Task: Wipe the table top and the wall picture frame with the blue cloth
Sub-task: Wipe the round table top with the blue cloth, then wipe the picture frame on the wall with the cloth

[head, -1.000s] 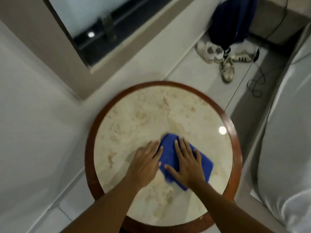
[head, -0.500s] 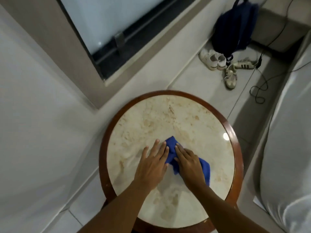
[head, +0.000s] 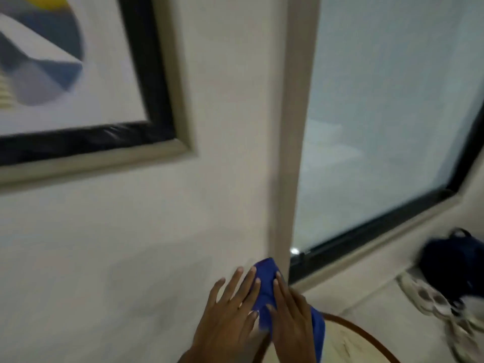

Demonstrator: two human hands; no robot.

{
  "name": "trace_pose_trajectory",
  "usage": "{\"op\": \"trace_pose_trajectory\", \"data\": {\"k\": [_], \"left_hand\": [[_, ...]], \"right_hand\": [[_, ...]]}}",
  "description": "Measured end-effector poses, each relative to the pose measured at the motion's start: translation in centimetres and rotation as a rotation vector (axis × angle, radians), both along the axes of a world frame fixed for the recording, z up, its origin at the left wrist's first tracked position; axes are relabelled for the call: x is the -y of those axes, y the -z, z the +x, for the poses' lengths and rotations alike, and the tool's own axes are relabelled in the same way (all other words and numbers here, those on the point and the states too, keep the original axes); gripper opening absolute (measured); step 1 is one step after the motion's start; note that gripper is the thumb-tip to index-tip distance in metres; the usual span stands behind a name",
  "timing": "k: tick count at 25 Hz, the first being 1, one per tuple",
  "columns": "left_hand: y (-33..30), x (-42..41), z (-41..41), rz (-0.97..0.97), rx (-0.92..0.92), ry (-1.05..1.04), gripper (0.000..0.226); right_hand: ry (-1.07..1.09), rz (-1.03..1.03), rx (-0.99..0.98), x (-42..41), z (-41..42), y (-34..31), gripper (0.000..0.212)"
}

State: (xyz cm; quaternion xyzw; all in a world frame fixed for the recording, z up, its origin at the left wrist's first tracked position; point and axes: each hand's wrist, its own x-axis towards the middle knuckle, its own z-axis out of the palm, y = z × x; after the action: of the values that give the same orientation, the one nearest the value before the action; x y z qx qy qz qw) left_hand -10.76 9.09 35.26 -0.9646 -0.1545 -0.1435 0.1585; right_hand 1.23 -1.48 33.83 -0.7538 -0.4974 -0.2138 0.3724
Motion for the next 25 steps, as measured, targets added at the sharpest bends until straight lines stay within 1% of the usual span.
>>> {"op": "trace_pose_trajectory", "data": {"k": [1, 3, 5, 7, 8, 9, 11, 12, 13, 15, 17, 20, 22, 25], "left_hand": [[-3.0, -1.0, -1.9, 0.020, 0.044, -0.032, 0.055], [-8.2, -3.0, -5.8, 0.094, 0.123, -0.067, 0.066], [-12.8, -5.6, -10.6, 0.250, 0.148, -0.045, 0.075], [-17.8, -8.4, -15.2, 0.404, 0.178, -0.022, 0.074], [-20.4, -9.9, -17.3, 0.460, 0.227, -0.041, 0.073], [-23.2, -11.6, -19.5, 0.494, 0.292, -0.090, 0.071], [-28.6, -15.2, -24.0, 0.539, 0.424, -0.223, 0.068], [-31.3, -17.1, -25.9, 0.577, 0.461, -0.280, 0.066], [-33.6, -18.9, -27.7, 0.620, 0.479, -0.336, 0.065], [-37.5, -21.9, -30.4, 0.690, 0.473, -0.400, 0.069], [-39.9, -23.8, -32.0, 0.724, 0.417, -0.396, 0.076], [-40.2, -24.8, -32.3, 0.778, 0.428, -0.384, 0.079], [-39.8, -24.8, -32.1, 0.781, 0.457, -0.389, 0.078], [-40.0, -24.8, -32.1, 0.785, 0.443, -0.377, 0.079]], "right_hand": [[-0.043, 0.067, 0.035, -1.6, -1.2, -3.0, 0.065], [-0.137, 0.192, 0.058, -4.8, -3.9, -7.6, 0.056], [-0.216, 0.297, 0.017, -7.8, -7.4, -11.6, 0.053], [-0.252, 0.395, -0.104, -10.7, -10.8, -14.6, 0.052], [-0.281, 0.463, -0.193, -12.1, -12.2, -16.0, 0.049], [-0.308, 0.549, -0.292, -13.6, -13.7, -17.5, 0.043], [-0.278, 0.725, -0.459, -16.6, -16.2, -20.4, 0.026], [-0.247, 0.796, -0.537, -17.8, -17.0, -21.9, 0.018], [-0.223, 0.848, -0.605, -19.0, -17.4, -23.2, 0.016], [-0.188, 0.904, -0.661, -20.6, -17.0, -25.6, 0.025], [-0.158, 0.850, -0.657, -22.3, -16.5, -27.2, 0.037], [0.092, 0.568, -0.584, -25.4, -17.1, -27.4, 0.067], [0.175, 0.542, -0.536, -26.7, -18.2, -27.4, 0.080], [0.243, 0.581, -0.633, -27.8, -20.3, -27.9, 0.086]]}}
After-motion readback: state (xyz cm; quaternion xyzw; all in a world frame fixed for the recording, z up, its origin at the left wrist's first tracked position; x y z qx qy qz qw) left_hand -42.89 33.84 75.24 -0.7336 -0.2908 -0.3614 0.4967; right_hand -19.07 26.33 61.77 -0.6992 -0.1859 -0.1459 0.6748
